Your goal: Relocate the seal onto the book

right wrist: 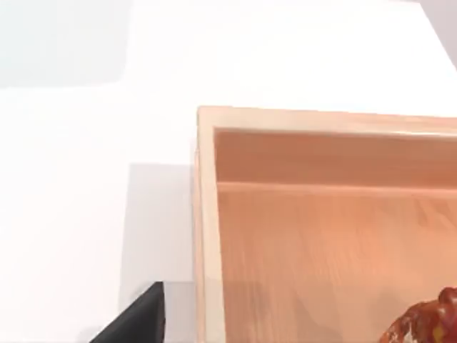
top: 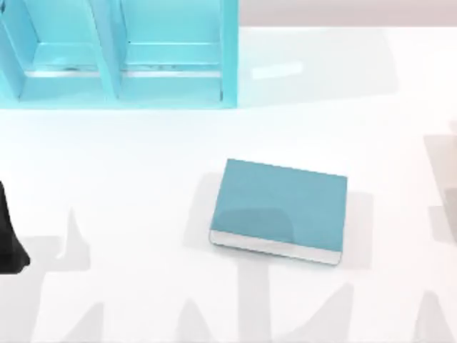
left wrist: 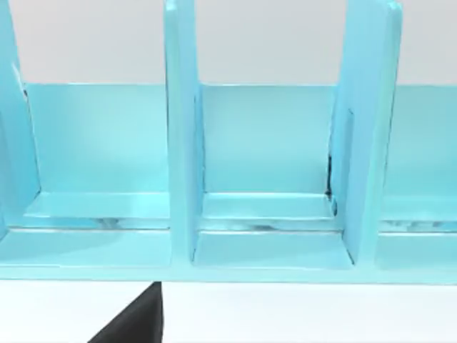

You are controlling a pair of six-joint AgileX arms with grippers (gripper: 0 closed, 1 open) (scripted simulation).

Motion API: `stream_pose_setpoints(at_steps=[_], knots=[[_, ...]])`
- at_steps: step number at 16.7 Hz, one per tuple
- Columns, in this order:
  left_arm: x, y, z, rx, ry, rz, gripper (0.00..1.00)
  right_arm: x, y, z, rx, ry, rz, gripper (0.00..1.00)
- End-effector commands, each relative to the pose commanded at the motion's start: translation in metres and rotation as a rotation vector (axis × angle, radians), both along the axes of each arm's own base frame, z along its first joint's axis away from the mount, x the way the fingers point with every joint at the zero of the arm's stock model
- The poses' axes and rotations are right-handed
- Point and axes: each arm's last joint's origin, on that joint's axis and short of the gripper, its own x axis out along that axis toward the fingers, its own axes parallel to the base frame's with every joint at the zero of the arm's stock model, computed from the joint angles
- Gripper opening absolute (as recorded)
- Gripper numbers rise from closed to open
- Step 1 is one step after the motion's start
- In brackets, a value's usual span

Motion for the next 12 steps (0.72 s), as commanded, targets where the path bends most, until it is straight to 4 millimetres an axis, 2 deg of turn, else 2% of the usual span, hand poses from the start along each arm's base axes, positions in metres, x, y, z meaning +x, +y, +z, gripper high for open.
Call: stream_pose_setpoints(at_steps=[3,5,9,12], knots=[[0.000,0.000,0.000,0.000,0.000,0.000,1.00,0.041,-0.018,0.025,-0.011,0.275,-0.035,1.00],[0.000,0.000,0.000,0.000,0.000,0.000,1.00,0.074,-0.035,0.031,0.001,0.467,-0.046,1.00],[0.000,0.000,0.000,0.000,0.000,0.000,1.00,0.139,-0.075,0.022,0.057,0.798,-0.043,1.00],[0.000,0.000,0.000,0.000,0.000,0.000,1.00,0.174,-0.103,0.006,0.107,0.965,-0.028,1.00]])
